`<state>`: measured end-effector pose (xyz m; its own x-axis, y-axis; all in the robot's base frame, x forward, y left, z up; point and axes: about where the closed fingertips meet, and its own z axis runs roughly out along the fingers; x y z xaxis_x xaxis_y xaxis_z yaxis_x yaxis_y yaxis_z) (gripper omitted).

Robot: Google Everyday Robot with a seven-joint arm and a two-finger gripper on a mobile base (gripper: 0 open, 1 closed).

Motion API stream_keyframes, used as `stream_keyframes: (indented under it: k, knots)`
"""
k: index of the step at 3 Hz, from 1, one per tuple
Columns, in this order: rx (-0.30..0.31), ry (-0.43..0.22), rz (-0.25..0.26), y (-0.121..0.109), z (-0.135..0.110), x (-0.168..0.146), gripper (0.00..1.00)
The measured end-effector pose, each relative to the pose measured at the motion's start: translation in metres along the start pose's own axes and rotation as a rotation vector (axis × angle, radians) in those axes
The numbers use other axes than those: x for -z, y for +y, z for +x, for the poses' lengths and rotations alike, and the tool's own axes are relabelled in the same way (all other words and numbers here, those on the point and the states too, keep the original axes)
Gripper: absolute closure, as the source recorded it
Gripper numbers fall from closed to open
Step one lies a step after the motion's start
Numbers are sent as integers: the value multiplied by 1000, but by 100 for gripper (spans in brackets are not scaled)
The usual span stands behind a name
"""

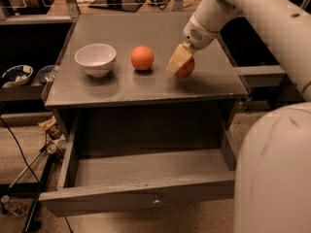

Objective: Pick apple from top drawer and place on counter

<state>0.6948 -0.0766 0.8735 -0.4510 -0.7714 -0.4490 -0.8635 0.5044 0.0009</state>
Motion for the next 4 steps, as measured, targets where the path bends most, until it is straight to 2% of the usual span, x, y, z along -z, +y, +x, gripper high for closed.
stream_keyframes:
  k: [4]
  knots:
    - [-16, -3, -67, 7, 5, -17, 100]
